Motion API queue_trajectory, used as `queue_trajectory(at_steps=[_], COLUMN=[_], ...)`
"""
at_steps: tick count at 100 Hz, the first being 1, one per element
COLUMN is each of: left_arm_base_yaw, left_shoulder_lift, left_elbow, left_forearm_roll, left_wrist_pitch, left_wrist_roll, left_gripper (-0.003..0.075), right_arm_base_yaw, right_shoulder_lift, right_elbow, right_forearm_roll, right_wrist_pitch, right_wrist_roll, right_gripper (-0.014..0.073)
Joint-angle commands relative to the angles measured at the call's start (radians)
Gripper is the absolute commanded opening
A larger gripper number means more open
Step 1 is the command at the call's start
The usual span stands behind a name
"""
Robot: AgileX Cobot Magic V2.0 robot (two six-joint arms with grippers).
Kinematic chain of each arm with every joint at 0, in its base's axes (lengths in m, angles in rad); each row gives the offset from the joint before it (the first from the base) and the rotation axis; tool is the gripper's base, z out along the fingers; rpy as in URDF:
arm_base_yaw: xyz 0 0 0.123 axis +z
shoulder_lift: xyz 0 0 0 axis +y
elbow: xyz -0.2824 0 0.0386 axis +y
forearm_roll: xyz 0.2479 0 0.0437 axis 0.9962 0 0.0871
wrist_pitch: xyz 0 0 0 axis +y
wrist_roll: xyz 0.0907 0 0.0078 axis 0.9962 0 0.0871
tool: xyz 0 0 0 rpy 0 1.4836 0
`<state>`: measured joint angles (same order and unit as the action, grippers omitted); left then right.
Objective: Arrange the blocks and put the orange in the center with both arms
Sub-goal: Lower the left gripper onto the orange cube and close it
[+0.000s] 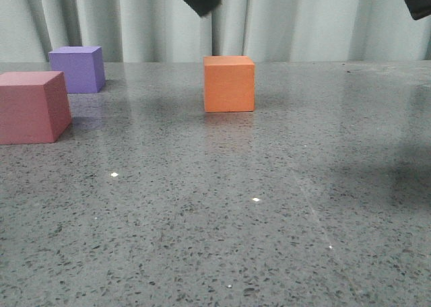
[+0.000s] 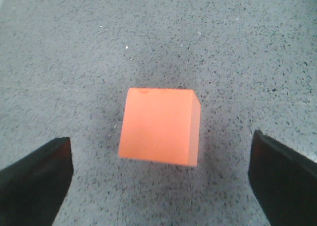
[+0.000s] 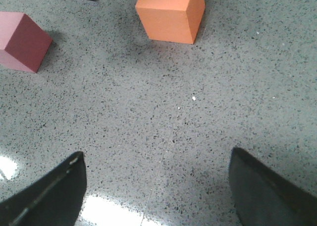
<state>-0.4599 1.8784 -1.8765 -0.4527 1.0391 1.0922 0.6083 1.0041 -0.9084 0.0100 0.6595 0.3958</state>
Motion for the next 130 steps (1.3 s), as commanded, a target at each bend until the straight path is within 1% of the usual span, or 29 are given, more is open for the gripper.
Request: queue_trajectory(at_steps=[1, 17, 50, 65, 109, 118, 123, 130], left_arm_base_yaw=[-0.021, -0.023, -0.023, -0.023, -0.023, -0.023, -0.023, -0.023], left_shoulder_lift=[-0.024, 0.023, 0.093, 0.113, 0.157, 0.157, 0.157, 0.157], left_elbow=[-0.038, -0.04, -0.04, -0.04, -0.04, -0.04, -0.04, -0.04], left_forearm_roll=[-0.029, -0.033, -0.055, -0.06, -0.06, -0.06, -0.06, -0.06], left_wrist_pitch=[-0.071, -0.124, -0.129, -0.153, -0.131, -0.131, -0.131, -0.131], left_wrist_roll=[-0.001, -0.015, -0.015, -0.015, -0.015, -0.015, -0.015, -0.015], left_gripper=[0.0692, 0.0692, 0.0692, 0.0692, 0.0691, 0.0657, 0.0616, 0.0536], right_arm_base_yaw=[-0.002, -0.002, -0.002, -0.002, -0.002, -0.002, -0.002, -0.002], right_shoulder_lift=[-0.019, -0.019, -0.019, -0.019, -0.019, -0.019, -0.019, -0.019], right_elbow=[-0.024, -0.024, -0.024, -0.024, -0.024, -0.024, -0.024, -0.024], right_forearm_roll=[0.001, 0.001, 0.006, 0.006, 0.006, 0.006, 0.006, 0.006], right_wrist_pitch=[-0.071, -0.071, -0.071, -0.071, -0.071, -0.071, -0.071, -0.071], right_wrist_roll=[-0.01, -0.01, -0.01, -0.01, -0.01, -0.01, -0.01, -0.01], right_gripper=[0.059, 0.059, 0.059, 0.059, 0.059, 0.059, 0.059, 0.059])
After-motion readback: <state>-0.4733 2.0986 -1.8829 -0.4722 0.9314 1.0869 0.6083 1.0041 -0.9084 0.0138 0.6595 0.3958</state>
